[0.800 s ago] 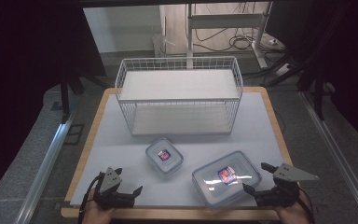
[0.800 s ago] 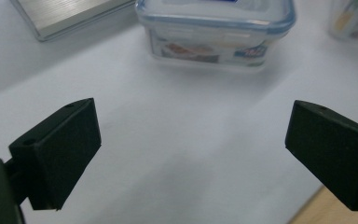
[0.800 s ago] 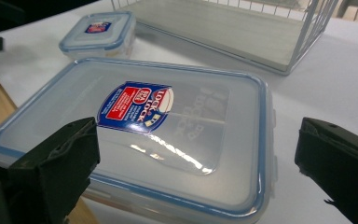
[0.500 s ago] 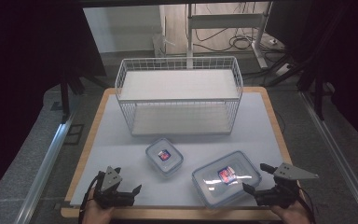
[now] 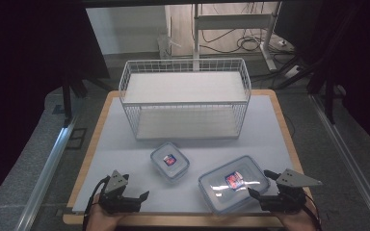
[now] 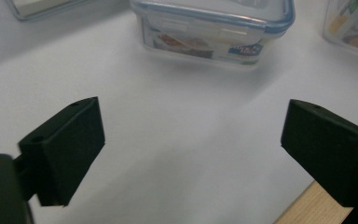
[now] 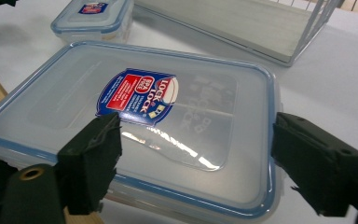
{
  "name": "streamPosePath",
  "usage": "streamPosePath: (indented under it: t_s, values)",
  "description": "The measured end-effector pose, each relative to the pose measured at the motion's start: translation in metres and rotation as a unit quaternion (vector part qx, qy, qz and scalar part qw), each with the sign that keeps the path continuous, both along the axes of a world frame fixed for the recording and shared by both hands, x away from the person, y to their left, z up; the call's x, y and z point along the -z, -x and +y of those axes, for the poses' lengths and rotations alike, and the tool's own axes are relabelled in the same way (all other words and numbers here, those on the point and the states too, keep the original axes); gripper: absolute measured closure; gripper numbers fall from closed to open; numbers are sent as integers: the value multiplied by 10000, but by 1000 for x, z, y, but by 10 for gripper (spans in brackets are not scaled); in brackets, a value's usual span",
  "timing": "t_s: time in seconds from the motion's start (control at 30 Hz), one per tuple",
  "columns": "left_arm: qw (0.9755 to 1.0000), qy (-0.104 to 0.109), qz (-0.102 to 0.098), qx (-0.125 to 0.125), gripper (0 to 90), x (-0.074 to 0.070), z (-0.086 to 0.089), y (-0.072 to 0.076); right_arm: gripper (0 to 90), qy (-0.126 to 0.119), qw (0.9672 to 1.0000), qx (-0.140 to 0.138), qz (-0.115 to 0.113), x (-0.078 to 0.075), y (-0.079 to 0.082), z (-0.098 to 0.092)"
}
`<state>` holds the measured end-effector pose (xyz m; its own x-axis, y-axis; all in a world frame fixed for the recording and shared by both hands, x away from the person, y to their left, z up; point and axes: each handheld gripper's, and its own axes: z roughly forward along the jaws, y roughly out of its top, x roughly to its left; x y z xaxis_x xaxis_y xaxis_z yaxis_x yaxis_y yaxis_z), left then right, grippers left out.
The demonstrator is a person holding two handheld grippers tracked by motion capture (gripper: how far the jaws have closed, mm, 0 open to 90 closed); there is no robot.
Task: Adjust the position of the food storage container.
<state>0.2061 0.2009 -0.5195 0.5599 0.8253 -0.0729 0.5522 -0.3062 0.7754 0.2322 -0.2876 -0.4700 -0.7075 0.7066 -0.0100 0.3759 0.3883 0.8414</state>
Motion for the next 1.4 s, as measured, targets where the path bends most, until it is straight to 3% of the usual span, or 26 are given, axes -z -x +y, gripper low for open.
streamPosePath:
  t_s: [0.1,0.17,0.23,0.37,0.43,0.47,0.63,0.83,1.0,1.1,1.23,1.4]
  values:
    - [10000,5,-19,25,166,-2,-2,0,198,-14,10000,61,18,0,0,0]
    - [9994,293,77,148,267,-6,-4,-2,203,-28,10000,83,4,0,0,0]
    - [9989,375,115,243,366,-7,-8,-4,205,-40,10000,86,-20,-1,1,1]
    - [9987,251,92,442,573,-9,-21,-9,208,-29,10000,74,-44,-2,1,3]
    - [9985,220,80,489,609,-9,-24,-11,208,-28,10000,60,-51,-2,2,3]
    - [9982,192,36,563,701,-11,-31,-14,210,-8,10000,50,-68,-2,2,4]
    - [9971,281,124,692,836,-13,-43,-25,212,-18,10000,57,-43,-1,1,5]
    - [9945,486,250,897,895,-20,-61,-51,205,13,10000,13,-10,0,0,9]
    - [9942,406,240,967,896,-25,-78,-70,199,102,9999,4,-2,2,1,11]
    - [9938,418,261,996,896,-27,-93,-90,196,99,9999,48,-19,2,0,10]
    - [9934,318,312,1058,896,-31,-110,-105,188,68,9999,100,-20,2,0,7]
    - [9926,79,425,1138,896,-28,-131,-114,186,98,9999,121,2,2,0,6]
